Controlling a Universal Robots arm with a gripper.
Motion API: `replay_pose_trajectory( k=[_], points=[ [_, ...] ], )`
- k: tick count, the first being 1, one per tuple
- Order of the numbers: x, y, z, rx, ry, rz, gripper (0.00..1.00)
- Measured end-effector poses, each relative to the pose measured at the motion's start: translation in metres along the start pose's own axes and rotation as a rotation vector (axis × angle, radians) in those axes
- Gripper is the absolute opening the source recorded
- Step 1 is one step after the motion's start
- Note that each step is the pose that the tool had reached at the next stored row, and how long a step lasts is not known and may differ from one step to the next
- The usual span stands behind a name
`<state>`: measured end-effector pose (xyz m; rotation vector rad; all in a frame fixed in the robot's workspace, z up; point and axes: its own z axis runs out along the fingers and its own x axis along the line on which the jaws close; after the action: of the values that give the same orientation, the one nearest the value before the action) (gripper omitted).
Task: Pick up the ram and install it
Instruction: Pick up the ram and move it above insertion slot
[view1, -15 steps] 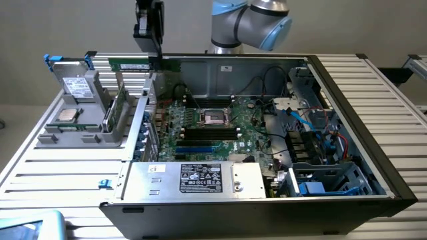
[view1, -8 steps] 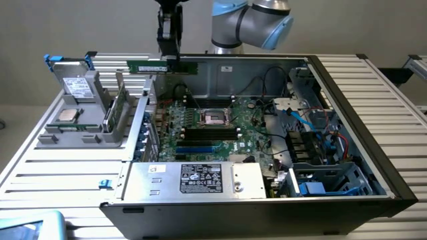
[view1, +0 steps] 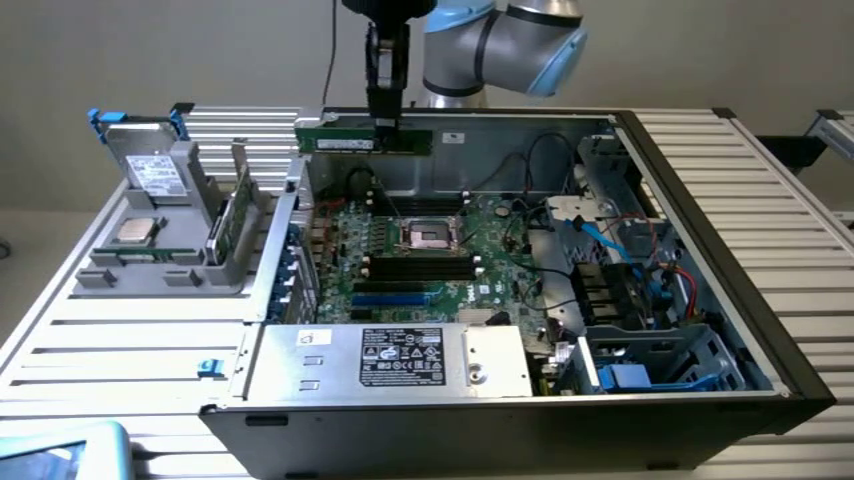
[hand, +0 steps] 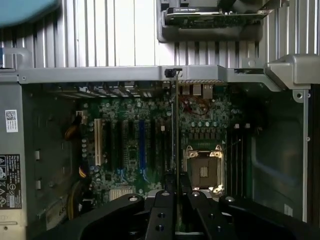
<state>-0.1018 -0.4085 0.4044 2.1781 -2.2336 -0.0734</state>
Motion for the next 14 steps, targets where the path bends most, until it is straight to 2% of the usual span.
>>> replay_pose_trajectory(
  k=[9, 14],
  points=[
    [-0.012, -0.0335, -0.0012, 0.0000, 0.0000, 0.000, 0.14],
    [-0.024, -0.0444, -0.0013, 0.0017, 0.0000, 0.000, 0.14]
  ],
)
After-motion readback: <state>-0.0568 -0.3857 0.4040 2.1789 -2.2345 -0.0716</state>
